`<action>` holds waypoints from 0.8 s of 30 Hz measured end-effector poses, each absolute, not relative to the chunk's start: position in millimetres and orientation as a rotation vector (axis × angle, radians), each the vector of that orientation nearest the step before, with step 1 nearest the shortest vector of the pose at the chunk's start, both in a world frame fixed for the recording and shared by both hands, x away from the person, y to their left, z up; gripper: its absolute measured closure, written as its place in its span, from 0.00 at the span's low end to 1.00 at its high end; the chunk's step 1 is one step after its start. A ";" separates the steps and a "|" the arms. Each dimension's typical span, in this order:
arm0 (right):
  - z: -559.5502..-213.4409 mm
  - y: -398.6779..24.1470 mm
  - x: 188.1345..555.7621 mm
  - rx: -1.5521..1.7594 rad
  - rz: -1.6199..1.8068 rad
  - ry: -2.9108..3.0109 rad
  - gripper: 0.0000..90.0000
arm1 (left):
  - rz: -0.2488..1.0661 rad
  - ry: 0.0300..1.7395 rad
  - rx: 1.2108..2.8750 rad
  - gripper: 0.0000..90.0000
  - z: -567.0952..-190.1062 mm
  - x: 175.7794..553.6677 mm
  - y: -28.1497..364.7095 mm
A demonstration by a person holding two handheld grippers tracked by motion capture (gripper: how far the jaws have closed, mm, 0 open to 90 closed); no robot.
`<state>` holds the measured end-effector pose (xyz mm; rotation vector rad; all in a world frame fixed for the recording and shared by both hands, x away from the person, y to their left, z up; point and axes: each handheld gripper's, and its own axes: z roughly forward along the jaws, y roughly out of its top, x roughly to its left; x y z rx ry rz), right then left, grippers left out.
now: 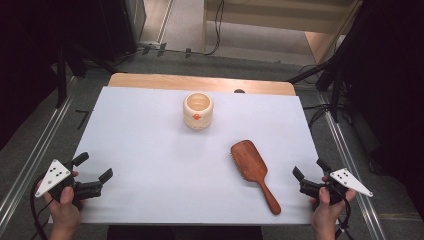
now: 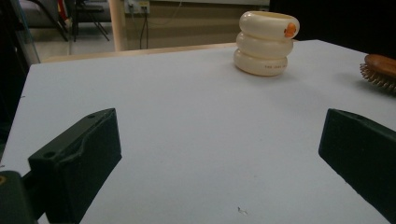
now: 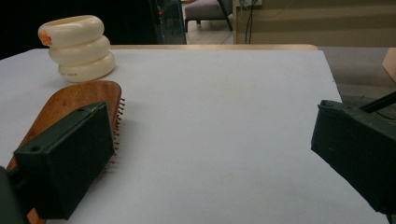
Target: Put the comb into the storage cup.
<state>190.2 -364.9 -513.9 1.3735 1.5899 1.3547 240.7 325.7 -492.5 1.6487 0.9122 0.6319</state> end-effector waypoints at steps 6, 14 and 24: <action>-511.8 -364.7 188.5 1.365 1.356 1.614 0.06 | 0.630 0.920 1.651 0.00 -492.9 241.4 324.9; -498.0 -359.4 181.5 1.369 1.318 1.648 0.06 | 0.628 0.915 1.654 0.00 -493.0 241.6 324.7; -468.1 -344.5 175.4 1.319 1.297 1.735 0.01 | 0.627 0.908 1.663 0.00 -493.2 241.7 323.7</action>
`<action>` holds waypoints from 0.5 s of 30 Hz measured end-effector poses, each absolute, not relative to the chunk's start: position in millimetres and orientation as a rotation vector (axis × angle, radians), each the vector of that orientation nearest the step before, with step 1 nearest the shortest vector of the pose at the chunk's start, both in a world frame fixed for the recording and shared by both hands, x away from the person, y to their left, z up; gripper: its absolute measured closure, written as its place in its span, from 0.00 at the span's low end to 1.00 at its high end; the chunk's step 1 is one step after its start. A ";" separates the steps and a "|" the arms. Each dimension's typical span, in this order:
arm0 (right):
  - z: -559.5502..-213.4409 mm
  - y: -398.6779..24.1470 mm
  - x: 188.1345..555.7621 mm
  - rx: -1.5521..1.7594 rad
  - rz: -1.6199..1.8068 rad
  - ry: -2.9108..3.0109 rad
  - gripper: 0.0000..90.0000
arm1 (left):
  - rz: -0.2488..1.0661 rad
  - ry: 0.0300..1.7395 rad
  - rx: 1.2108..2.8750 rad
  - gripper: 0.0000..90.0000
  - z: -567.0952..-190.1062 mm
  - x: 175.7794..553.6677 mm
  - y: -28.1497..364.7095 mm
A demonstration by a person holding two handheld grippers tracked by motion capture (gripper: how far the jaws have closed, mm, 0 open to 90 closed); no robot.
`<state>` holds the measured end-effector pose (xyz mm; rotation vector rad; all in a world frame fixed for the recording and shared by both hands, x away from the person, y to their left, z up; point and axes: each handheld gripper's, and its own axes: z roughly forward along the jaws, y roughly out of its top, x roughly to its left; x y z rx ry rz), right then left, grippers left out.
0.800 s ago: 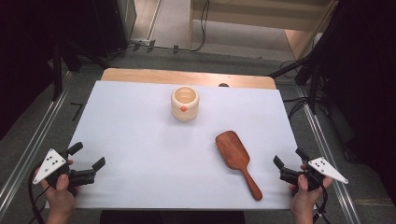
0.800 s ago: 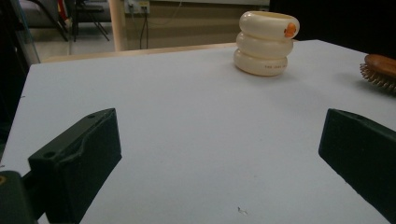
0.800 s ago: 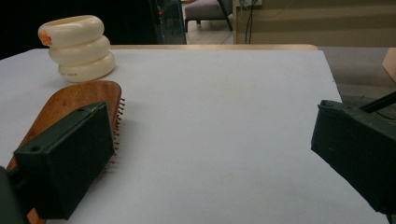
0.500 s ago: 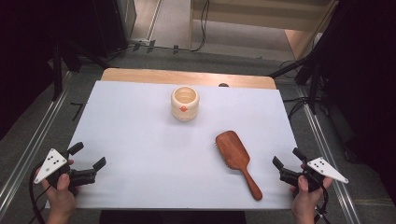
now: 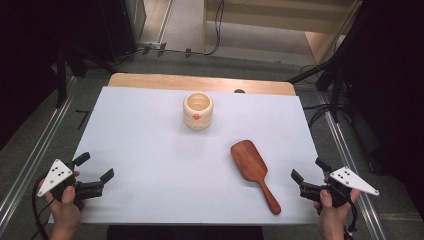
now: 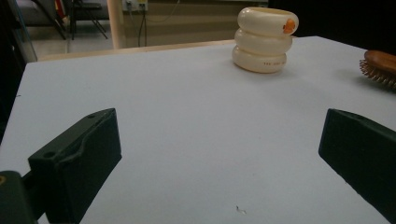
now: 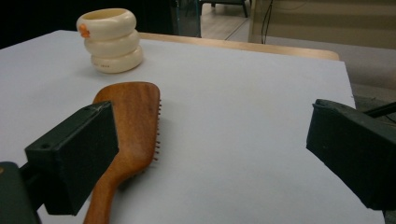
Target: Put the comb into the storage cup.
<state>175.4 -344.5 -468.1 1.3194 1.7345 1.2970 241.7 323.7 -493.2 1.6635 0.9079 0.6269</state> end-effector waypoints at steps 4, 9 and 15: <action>-456.5 -337.1 174.9 1.316 1.272 1.760 0.01 | 0.631 0.908 1.667 0.00 -493.2 241.6 323.1; -443.9 -329.0 175.0 1.300 1.252 1.800 0.01 | 0.633 0.905 1.667 0.00 -493.3 241.7 322.5; -432.2 -320.1 176.0 1.298 1.225 1.843 0.01 | 0.634 0.905 1.671 0.00 -493.3 241.5 322.3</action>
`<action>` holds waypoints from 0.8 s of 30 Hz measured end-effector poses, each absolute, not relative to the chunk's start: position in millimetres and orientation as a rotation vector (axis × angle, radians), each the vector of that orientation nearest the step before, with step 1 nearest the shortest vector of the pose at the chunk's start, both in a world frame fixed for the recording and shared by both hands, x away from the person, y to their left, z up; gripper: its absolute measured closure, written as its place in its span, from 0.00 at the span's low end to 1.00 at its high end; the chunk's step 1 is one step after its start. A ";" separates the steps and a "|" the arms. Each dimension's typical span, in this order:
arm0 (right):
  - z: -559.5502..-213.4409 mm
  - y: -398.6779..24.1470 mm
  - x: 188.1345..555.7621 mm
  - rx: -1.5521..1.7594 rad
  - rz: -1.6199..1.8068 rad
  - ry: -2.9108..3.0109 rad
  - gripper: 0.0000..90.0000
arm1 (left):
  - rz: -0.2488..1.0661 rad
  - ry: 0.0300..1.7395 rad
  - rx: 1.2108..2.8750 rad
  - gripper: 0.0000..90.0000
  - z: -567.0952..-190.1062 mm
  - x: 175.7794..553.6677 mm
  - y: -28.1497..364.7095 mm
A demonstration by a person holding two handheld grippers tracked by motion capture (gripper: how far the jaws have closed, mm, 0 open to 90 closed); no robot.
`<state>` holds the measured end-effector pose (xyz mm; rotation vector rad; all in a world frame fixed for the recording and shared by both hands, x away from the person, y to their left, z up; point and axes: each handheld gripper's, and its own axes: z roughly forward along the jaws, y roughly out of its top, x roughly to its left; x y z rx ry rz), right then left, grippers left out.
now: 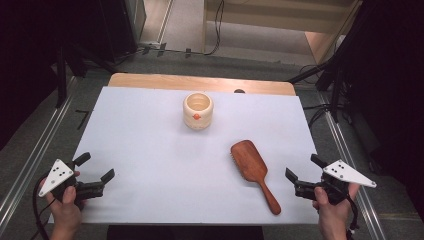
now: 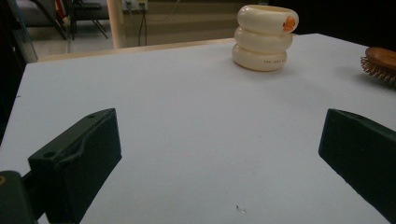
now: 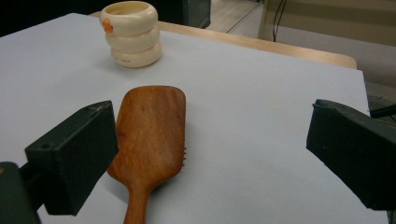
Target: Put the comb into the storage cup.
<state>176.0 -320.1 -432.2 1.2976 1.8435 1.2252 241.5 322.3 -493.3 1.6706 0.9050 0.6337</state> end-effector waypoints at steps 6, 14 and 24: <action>-425.8 -314.1 179.2 1.312 1.189 1.874 0.01 | 0.636 0.901 1.676 0.00 -493.3 241.4 322.2; -424.8 -305.8 184.8 1.333 1.126 1.936 0.01 | 0.639 0.899 1.680 0.00 -493.3 241.4 321.4; -430.2 -291.5 196.0 1.360 1.028 2.060 0.01 | 0.640 0.898 1.683 0.00 -493.4 241.4 321.0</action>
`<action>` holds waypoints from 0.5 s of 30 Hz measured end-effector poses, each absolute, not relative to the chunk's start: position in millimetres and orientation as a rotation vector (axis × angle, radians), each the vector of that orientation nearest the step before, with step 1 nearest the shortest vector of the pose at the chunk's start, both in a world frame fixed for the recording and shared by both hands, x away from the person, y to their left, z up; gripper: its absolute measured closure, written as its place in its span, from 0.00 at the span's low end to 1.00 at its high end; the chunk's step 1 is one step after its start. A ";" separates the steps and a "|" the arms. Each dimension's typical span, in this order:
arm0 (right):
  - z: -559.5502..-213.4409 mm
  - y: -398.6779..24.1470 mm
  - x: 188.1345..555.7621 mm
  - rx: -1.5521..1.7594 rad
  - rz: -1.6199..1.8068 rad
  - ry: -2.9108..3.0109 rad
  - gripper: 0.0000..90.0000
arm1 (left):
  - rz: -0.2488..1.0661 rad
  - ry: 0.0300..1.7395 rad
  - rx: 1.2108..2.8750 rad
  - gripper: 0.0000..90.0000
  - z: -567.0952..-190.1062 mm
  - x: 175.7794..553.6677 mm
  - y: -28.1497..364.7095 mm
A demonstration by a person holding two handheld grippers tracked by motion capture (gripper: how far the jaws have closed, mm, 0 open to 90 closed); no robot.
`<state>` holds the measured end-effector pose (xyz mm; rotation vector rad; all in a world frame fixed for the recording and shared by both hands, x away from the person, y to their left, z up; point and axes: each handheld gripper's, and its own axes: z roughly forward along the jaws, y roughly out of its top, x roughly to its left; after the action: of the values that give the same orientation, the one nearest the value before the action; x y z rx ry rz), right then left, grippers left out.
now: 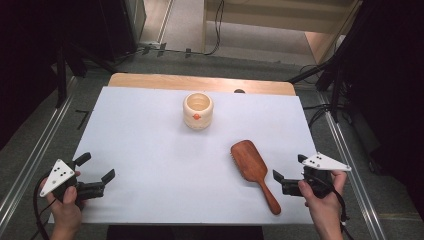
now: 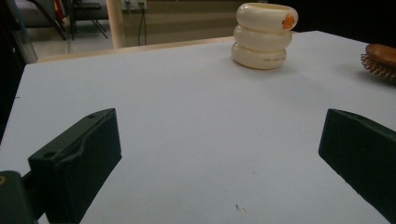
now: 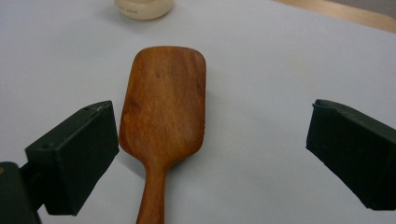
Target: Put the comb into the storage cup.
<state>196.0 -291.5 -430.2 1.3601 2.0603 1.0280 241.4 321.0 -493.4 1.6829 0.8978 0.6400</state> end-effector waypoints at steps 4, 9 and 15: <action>-433.2 -286.3 200.8 1.383 0.971 2.103 0.01 | 0.640 0.898 1.683 0.00 -493.4 241.4 320.8; -437.8 -280.3 205.7 1.396 0.914 2.155 0.01 | 0.639 0.896 1.684 0.00 -493.5 241.5 320.6; -444.1 -275.1 211.1 1.414 0.838 2.203 0.01 | 0.639 0.898 1.686 0.00 -493.4 241.4 320.6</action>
<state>211.1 -275.1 -444.1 1.4142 2.2028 0.8382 241.4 320.6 -493.4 1.6856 0.8975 0.6389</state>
